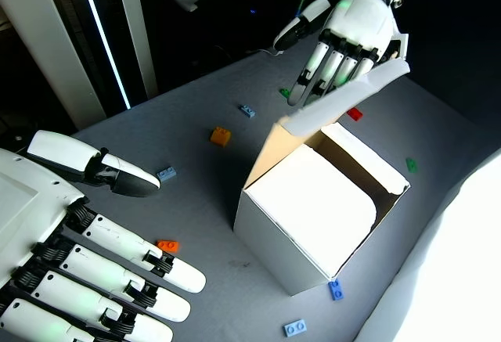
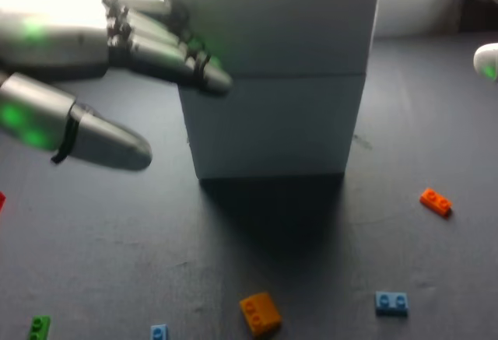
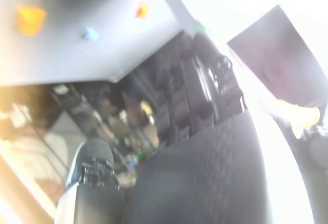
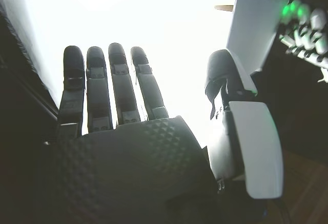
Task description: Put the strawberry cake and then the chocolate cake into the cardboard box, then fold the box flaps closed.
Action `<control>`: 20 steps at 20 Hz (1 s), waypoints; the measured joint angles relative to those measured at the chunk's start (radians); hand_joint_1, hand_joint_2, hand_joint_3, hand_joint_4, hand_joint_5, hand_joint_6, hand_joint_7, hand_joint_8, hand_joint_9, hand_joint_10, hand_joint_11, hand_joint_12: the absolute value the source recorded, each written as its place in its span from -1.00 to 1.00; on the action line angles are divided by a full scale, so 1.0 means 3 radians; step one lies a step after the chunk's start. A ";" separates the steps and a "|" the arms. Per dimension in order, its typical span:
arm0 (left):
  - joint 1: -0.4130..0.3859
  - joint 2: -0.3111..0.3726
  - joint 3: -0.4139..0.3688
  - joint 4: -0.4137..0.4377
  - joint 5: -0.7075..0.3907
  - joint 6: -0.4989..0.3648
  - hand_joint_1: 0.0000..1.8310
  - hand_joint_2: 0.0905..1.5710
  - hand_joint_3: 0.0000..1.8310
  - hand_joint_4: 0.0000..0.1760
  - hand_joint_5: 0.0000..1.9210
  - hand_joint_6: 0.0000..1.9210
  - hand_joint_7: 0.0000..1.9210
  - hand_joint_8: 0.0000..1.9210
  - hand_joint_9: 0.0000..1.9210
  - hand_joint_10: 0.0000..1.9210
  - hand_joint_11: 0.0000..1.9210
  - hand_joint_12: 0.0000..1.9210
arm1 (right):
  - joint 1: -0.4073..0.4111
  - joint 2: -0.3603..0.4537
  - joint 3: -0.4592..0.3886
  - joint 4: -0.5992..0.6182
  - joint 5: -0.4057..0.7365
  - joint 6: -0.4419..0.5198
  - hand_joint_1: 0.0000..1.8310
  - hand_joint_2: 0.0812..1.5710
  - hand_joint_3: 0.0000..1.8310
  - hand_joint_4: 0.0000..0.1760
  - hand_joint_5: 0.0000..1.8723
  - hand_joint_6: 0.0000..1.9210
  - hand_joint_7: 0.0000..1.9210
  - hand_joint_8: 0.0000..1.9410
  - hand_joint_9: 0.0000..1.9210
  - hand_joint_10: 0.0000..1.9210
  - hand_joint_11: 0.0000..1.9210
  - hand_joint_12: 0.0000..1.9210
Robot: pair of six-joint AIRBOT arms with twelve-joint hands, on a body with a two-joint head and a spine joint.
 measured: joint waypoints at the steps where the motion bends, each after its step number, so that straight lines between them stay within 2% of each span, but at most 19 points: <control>1: -0.0146 -0.0056 0.0038 0.0036 0.0100 -0.0023 -1.00 0.48 -1.00 -0.66 -0.68 -1.00 -0.58 -1.00 -0.51 -1.00 -0.88 0.06 | 0.0000 0.0001 0.0000 0.0004 -0.0001 0.0001 -1.00 0.62 -1.00 -1.00 -0.81 -1.00 -0.79 -1.00 -0.79 -0.99 -1.00 -0.18; 3: -0.0210 -0.0088 0.0057 0.0066 0.0247 -0.0022 -1.00 0.48 -1.00 -0.74 -0.70 -1.00 -0.59 -1.00 -0.51 -0.99 -0.89 0.06 | 0.0000 0.0001 0.0000 0.0003 -0.0001 0.0001 -0.98 0.62 -1.00 -1.00 -0.83 -1.00 -0.79 -1.00 -0.79 -1.00 -1.00 -0.14; 7: -0.0301 -0.0137 0.0057 0.0229 0.0401 -0.0024 -1.00 0.48 -1.00 -0.72 -0.69 -1.00 -0.59 -1.00 -0.51 -1.00 -0.91 0.11 | 0.0000 0.0001 0.0000 0.0004 -0.0001 0.0001 -0.98 0.62 -1.00 -1.00 -0.81 -0.99 -0.76 -0.99 -0.77 -0.99 -1.00 -0.17; 8: -0.0309 -0.0164 0.0056 0.0275 0.0453 -0.0023 -1.00 0.48 -1.00 -0.71 -0.70 -1.00 -0.60 -1.00 -0.52 -1.00 -0.92 0.11 | 0.0000 0.0000 0.0000 0.0000 -0.0001 0.0001 -1.00 0.62 -1.00 -1.00 -0.86 -1.00 -0.81 -1.00 -0.81 -1.00 -1.00 -0.30; 9: -0.0312 -0.0196 0.0056 0.0341 0.0509 -0.0025 -1.00 0.48 -1.00 -0.73 -0.70 -1.00 -0.60 -1.00 -0.52 -1.00 -0.92 0.11 | 0.0000 0.0000 0.0000 0.0000 -0.0001 0.0001 -1.00 0.62 -1.00 -1.00 -0.87 -1.00 -0.81 -1.00 -0.80 -1.00 -1.00 -0.31; 14: -0.0312 -0.0309 0.0053 0.0652 0.0853 -0.0025 -1.00 0.48 -1.00 -0.70 -0.68 -0.99 -0.58 -0.99 -0.50 -0.99 -0.91 0.13 | 0.0000 0.0000 0.0000 0.0005 -0.0001 0.0001 -0.96 0.61 -1.00 -1.00 -0.80 -0.98 -0.76 -0.99 -0.79 -0.99 -1.00 -0.23; 16: -0.0314 -0.0371 0.0080 0.0765 0.0996 -0.0025 -1.00 0.48 -1.00 -0.68 -0.69 -1.00 -0.60 -1.00 -0.52 -1.00 -0.93 0.12 | 0.0000 0.0000 0.0000 0.0005 -0.0001 0.0003 -0.99 0.61 -1.00 -1.00 -0.83 -0.99 -0.77 -1.00 -0.80 -1.00 -1.00 -0.27; 17: -0.0314 -0.0408 0.0120 0.0769 0.1040 -0.0034 -1.00 0.48 -1.00 -0.69 -0.68 -0.99 -0.60 -1.00 -0.52 -1.00 -0.93 0.13 | 0.0000 -0.0006 0.0000 0.0005 -0.0003 0.0000 -1.00 0.62 -1.00 -1.00 -0.85 -0.99 -0.79 -1.00 -0.81 -0.99 -1.00 -0.36; 20: -0.0332 -0.0521 0.0214 0.0785 0.1156 -0.0022 -1.00 0.48 -1.00 -0.66 -0.65 -0.98 -0.59 -1.00 -0.51 -1.00 -0.91 0.12 | 0.0000 -0.0010 0.0000 0.0006 -0.0001 0.0001 -0.99 0.62 -1.00 -1.00 -0.84 -0.99 -0.79 -1.00 -0.82 -0.99 -1.00 -0.36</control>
